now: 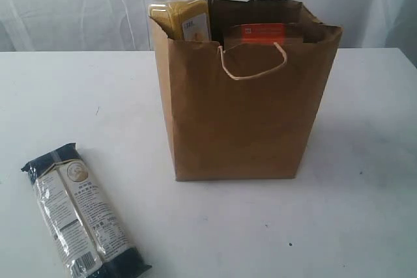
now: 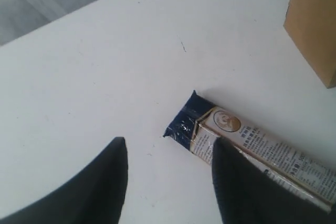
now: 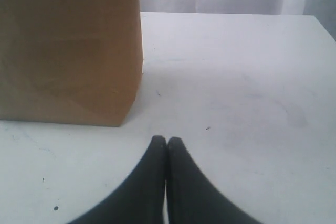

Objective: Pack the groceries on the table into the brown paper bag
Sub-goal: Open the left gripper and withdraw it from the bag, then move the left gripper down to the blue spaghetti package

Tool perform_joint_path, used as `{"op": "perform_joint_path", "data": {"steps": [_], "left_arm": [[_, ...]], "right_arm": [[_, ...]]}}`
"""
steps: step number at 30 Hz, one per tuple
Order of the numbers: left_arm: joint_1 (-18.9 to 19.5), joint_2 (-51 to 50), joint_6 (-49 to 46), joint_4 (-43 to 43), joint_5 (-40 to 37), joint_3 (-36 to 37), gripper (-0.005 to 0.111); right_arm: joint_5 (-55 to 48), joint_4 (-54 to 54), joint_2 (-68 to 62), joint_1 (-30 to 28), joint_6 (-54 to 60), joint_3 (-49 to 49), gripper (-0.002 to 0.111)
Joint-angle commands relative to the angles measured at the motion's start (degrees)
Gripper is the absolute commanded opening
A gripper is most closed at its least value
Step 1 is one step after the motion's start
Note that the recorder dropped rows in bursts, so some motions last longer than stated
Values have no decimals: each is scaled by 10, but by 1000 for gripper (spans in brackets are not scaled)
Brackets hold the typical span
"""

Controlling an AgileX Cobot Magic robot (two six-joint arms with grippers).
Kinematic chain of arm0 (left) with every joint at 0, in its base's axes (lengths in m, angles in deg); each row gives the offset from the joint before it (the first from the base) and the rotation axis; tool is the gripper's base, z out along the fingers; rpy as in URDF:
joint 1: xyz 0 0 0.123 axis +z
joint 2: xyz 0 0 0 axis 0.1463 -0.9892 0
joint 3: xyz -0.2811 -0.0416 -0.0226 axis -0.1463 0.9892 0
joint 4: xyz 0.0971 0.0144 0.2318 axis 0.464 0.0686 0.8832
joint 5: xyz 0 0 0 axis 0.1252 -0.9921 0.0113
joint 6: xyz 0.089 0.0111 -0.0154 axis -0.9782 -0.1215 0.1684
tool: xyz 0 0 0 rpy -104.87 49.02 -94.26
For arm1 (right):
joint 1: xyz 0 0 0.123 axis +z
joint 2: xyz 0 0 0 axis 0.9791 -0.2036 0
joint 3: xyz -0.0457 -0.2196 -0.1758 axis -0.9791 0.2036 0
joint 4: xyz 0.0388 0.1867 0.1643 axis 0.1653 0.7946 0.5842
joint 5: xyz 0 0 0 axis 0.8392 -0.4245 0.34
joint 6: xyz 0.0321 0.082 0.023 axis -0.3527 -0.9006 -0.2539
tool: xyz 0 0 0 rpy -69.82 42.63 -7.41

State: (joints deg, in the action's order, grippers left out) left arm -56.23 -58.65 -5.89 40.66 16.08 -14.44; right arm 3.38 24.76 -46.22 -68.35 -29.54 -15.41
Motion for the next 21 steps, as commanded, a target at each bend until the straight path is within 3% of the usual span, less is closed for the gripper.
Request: {"op": "perform_joint_path", "data": {"steps": [1,7,14,21], "left_arm": [[-2,19,73,18,39,62,53],[-1,22,83,-16,76,136,53],[-1,18,85,-189,255,238,53],[-1,-19,147,-215,330,310,53]], "right_arm": [[2,0,3,-2,-2,3,0],[2,0,3,-2,-2,3,0],[2,0,3,-2,-2,3,0],[2,0,3,-2,-2,3,0]]}}
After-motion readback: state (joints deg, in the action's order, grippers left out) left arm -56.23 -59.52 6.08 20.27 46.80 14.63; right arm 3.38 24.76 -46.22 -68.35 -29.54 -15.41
